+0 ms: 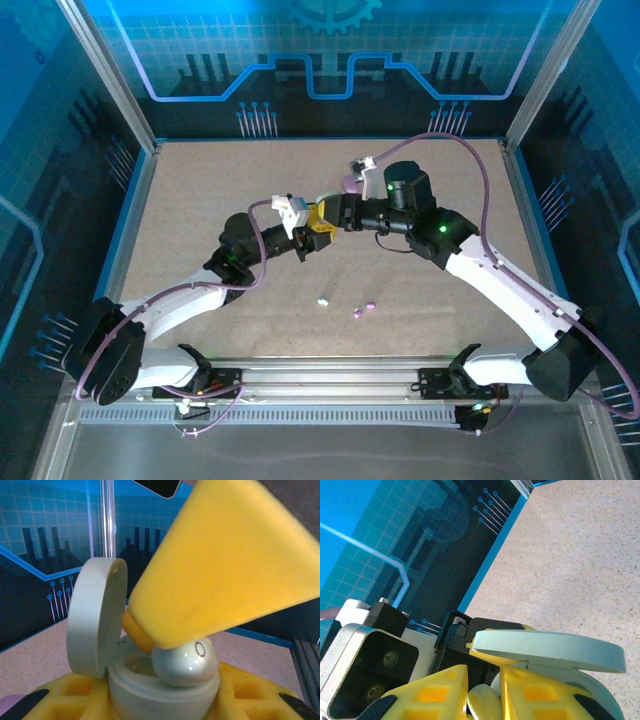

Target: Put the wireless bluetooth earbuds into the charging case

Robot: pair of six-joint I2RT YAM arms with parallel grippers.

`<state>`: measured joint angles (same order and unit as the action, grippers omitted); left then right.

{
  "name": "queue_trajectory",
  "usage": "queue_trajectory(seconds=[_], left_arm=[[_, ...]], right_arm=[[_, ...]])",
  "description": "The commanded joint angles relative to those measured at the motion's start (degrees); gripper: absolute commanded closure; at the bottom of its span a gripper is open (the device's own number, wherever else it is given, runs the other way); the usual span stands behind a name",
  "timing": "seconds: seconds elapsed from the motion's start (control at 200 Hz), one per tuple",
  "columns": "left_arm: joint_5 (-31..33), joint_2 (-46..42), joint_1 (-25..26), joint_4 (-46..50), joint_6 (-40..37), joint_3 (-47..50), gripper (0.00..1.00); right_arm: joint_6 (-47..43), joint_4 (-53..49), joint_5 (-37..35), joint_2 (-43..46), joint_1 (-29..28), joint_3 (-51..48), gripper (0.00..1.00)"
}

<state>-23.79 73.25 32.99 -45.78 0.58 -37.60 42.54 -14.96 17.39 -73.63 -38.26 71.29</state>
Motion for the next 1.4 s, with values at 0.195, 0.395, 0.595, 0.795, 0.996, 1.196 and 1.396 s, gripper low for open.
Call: queue_trajectory(seconds=[0.195, 0.395, 0.595, 0.795, 0.996, 1.196, 1.396], left_arm=[[0.4, -1.0, 0.4, -6.1, 0.6, -0.2, 0.65], [0.6, -1.0, 0.4, -5.7, 0.5, -0.2, 0.65], [0.1, -0.9, 0.4, -5.3, 0.5, -0.2, 0.65], [0.4, -1.1, 0.5, -4.7, -0.2, 0.0, 0.65], [0.5, -1.1, 0.5, -4.4, -0.6, 0.0, 0.65], [0.4, -1.3, 0.5, -3.9, -0.9, 0.0, 0.65], [0.4, -1.6, 0.5, -3.6, -1.3, 0.1, 0.65]], right_arm=[[-2.3, -9.1, -4.9, -0.1, -1.4, 2.7, 0.74], [-2.7, -11.8, -6.2, -0.4, -1.6, 4.3, 0.71], [-2.8, -13.8, -8.4, -0.3, -1.8, 5.4, 0.69], [-3.2, -15.0, -7.7, -0.2, -1.8, 6.6, 0.65], [-4.2, -15.3, -5.7, 0.2, -1.8, 7.5, 0.63], [-4.3, -14.5, -1.4, -0.6, -1.8, 7.7, 0.69], [-4.6, -15.4, -3.2, -0.4, -1.7, 7.8, 0.73]])
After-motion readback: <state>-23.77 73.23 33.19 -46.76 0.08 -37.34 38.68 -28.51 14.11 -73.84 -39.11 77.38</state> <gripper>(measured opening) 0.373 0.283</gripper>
